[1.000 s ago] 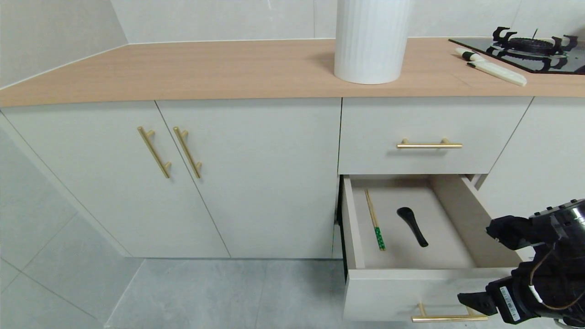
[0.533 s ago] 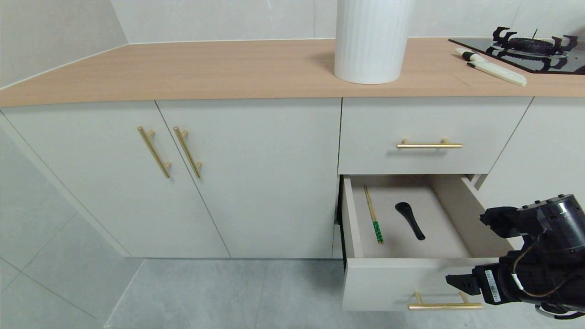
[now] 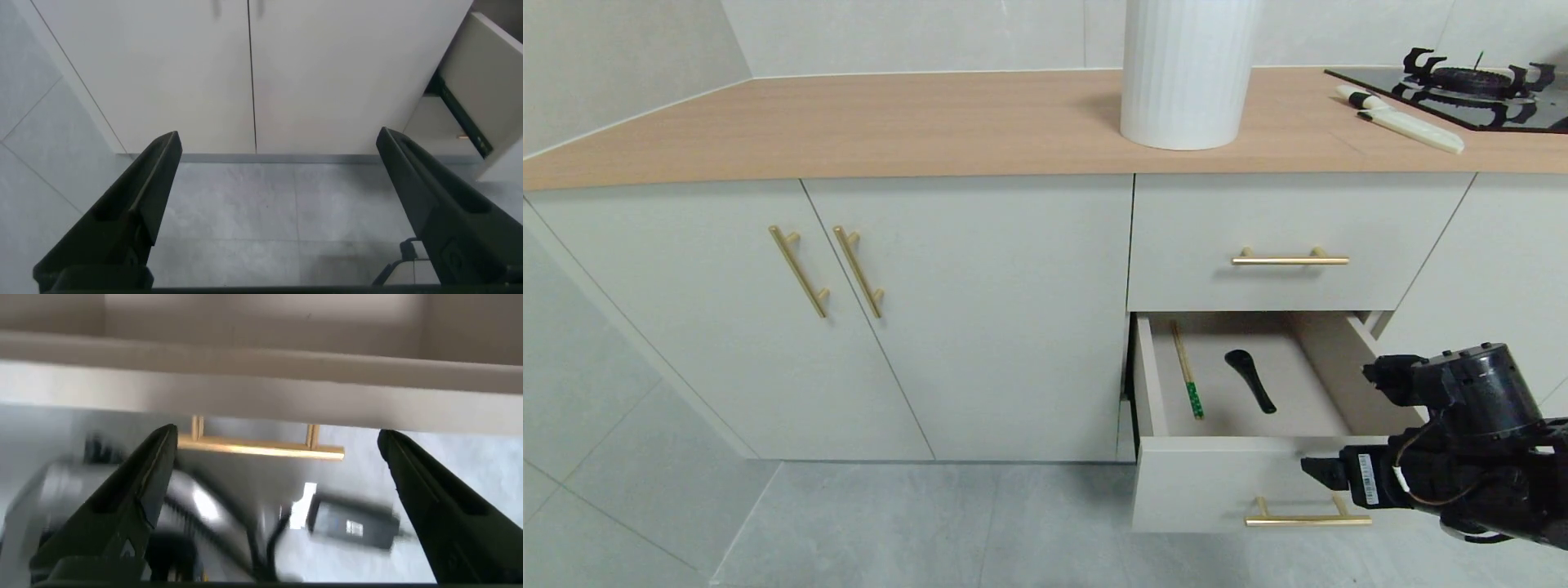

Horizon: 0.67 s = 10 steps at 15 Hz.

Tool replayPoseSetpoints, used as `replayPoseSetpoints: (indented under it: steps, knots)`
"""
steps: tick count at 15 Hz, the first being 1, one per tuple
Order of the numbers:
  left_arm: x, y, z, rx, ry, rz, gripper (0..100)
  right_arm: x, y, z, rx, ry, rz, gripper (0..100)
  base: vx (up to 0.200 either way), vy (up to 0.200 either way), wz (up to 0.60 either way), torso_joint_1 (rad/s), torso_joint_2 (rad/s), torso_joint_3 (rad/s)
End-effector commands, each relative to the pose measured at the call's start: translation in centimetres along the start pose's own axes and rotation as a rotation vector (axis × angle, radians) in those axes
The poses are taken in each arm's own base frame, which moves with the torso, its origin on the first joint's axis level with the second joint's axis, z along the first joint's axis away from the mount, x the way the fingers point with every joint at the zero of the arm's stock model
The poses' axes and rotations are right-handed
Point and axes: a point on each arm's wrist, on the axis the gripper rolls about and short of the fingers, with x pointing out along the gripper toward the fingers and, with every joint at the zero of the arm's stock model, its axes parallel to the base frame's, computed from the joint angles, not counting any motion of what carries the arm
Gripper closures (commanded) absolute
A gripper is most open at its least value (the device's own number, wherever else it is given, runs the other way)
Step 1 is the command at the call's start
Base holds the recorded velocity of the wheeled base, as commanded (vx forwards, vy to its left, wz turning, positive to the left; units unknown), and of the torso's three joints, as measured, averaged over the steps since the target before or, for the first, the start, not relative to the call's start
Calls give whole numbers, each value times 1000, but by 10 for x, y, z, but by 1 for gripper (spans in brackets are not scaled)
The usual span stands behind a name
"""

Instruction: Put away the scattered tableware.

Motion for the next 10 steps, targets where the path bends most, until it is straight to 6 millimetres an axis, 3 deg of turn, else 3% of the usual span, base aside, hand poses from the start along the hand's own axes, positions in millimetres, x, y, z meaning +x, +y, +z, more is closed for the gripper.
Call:
replayPoseSetpoints:
  steps: [1, 10]
  knots:
    - [0, 0, 0, 0, 0, 1, 0, 14, 2, -8, -8, 33, -14, 0, 0, 0, 0, 0, 0, 0]
    - [0, 0, 0, 0, 0, 1, 0, 55, 9, -11, 94, -142, -67, 0, 0, 0, 0, 0, 0, 0]
